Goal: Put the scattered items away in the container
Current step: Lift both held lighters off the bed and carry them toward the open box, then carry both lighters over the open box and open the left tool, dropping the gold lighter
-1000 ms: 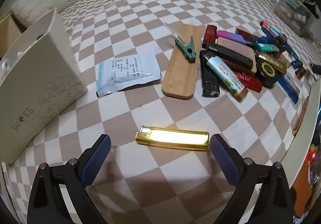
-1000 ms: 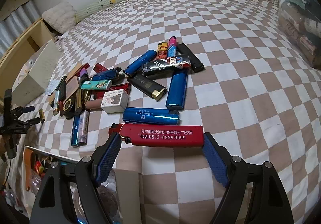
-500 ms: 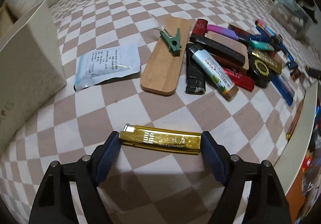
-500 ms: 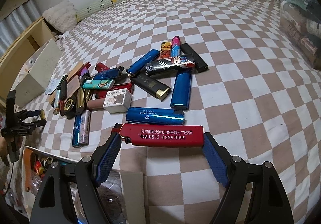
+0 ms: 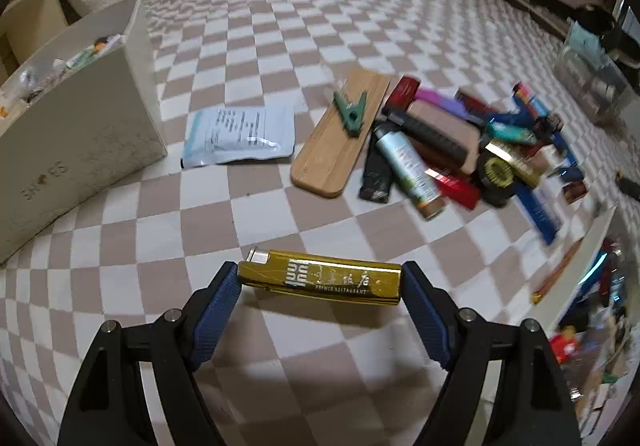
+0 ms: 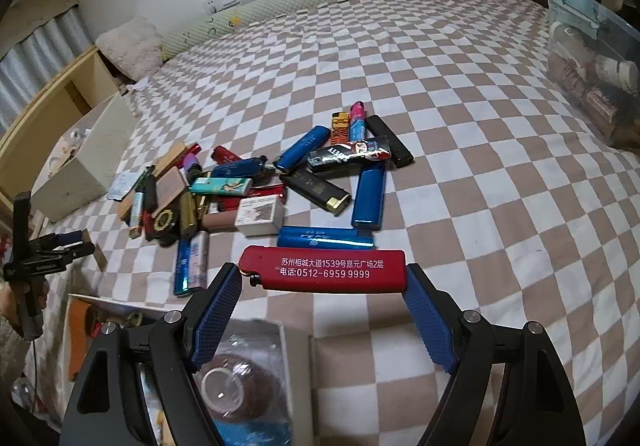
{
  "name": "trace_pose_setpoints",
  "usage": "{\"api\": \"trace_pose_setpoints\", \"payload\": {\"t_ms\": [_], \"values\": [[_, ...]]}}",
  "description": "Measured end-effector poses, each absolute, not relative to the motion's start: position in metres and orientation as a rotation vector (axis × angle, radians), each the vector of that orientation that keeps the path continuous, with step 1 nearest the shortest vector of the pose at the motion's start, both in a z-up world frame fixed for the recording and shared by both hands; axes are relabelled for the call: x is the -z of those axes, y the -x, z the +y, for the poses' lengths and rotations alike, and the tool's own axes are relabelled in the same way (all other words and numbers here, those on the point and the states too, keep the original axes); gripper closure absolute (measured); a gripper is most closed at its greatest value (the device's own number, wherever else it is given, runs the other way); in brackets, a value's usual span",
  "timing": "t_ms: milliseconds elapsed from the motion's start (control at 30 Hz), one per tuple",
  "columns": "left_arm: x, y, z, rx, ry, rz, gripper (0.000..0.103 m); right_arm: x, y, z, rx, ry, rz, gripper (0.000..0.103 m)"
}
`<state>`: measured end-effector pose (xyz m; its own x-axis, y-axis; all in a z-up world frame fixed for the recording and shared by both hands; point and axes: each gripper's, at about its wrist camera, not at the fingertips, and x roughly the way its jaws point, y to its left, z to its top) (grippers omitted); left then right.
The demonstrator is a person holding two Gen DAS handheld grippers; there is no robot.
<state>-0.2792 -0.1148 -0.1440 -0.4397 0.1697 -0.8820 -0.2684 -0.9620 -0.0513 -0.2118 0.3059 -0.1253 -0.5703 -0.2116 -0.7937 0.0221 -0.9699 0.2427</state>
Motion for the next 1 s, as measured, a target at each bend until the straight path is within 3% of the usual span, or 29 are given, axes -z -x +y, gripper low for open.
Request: {"api": "trace_pose_setpoints", "payload": {"t_ms": [400,1000], "values": [[0.084,0.235,-0.099,-2.510,1.361,0.059,0.022,0.086,0.180,0.288,2.663,-1.277,-0.275,0.021],[0.038,0.172,-0.099,-2.525,1.307,-0.063,0.022,0.059,0.133,0.261,2.599,-1.212,-0.322,0.021]]}}
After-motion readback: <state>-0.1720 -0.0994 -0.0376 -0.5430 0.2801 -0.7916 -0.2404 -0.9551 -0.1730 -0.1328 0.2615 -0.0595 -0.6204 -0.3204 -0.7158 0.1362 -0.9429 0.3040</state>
